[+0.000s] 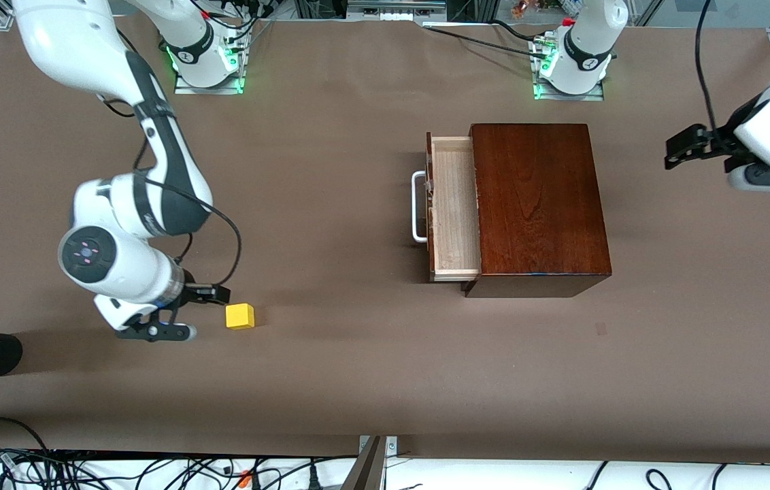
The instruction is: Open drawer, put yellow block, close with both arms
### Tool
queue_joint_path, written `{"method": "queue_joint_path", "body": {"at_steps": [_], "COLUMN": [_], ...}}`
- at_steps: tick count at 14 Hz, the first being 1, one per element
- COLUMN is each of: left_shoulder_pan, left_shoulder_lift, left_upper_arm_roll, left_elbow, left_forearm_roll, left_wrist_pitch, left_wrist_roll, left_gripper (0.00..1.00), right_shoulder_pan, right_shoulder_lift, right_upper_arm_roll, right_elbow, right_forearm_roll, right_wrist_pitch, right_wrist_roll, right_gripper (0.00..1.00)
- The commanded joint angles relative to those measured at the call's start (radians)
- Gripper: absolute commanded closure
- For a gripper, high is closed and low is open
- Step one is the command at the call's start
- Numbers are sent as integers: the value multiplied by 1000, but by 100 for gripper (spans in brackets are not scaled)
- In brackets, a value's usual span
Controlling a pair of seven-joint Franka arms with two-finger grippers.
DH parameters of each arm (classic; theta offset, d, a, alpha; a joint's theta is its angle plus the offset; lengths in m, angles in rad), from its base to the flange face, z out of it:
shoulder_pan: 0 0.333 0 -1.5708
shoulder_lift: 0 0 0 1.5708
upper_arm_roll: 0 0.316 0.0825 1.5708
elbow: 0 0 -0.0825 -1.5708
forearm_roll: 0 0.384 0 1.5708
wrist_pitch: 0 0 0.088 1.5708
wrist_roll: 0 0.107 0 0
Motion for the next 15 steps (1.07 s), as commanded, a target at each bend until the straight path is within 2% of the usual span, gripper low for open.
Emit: {"method": "queue_joint_path", "body": {"at_steps": [1, 4, 6, 14, 15], "left_shoulder_pan": [-25, -25, -23, -10, -11], "left_shoulder_lift": [-68, -71, -100, -79, -78], "left_upper_arm_roll": [20, 31, 36, 31, 31], "left_elbow": [-91, -106, -128, -97, -96], "left_forearm_roll": [-17, -14, -11, -8, -7], "left_wrist_pitch": [61, 111, 110, 67, 64], "left_wrist_roll": [-2, -10, -11, -11, -11], "left_gripper": [0, 0, 0, 0, 0], "right_shoulder_pan": [12, 21, 27, 32, 31], "right_shoulder_lift": [67, 118, 138, 190, 190], "right_upper_arm_roll": [0, 0, 0, 0, 0], "right_elbow": [33, 28, 27, -7, -9], "right_forearm_roll": [-17, -20, -20, -23, -23], "right_wrist_pitch": [68, 140, 165, 248, 253], "right_wrist_roll": [20, 23, 43, 34, 31], "right_gripper": [0, 0, 0, 0, 20]}}
